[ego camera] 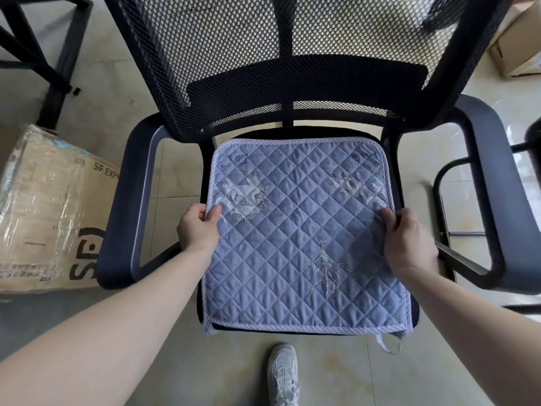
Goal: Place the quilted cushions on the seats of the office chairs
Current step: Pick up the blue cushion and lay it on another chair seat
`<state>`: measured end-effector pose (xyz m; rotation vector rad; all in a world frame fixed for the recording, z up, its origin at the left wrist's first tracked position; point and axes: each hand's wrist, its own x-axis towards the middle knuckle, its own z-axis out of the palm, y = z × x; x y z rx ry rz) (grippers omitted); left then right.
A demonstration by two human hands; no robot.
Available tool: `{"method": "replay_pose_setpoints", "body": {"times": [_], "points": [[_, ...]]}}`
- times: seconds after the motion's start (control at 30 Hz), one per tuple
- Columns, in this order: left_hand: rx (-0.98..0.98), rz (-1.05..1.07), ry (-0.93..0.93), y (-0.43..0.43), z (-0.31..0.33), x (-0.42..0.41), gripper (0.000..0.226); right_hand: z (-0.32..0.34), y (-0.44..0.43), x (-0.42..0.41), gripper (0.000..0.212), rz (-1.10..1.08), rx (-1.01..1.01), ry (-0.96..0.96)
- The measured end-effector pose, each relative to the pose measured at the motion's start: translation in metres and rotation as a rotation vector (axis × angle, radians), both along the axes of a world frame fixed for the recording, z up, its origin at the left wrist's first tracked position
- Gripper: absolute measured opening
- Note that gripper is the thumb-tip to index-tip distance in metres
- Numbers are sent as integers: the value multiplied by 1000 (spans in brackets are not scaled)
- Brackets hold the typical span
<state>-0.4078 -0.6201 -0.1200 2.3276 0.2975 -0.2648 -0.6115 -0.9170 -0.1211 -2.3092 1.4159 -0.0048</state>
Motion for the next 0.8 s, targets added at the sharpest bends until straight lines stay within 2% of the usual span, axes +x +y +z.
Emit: {"method": "replay_pose_setpoints", "body": {"times": [0.53,0.63,0.8], "points": [[210,-49,63,-11,-1,19,32,-12,-7,20,47,-80,-40,29],[254,-76,31,-13,11,11,41,1,-6,19,48,-108,-21,-10],[313,-303,-6,-11,40,-27,67,36,19,2,55,-12,13,-80]]}}
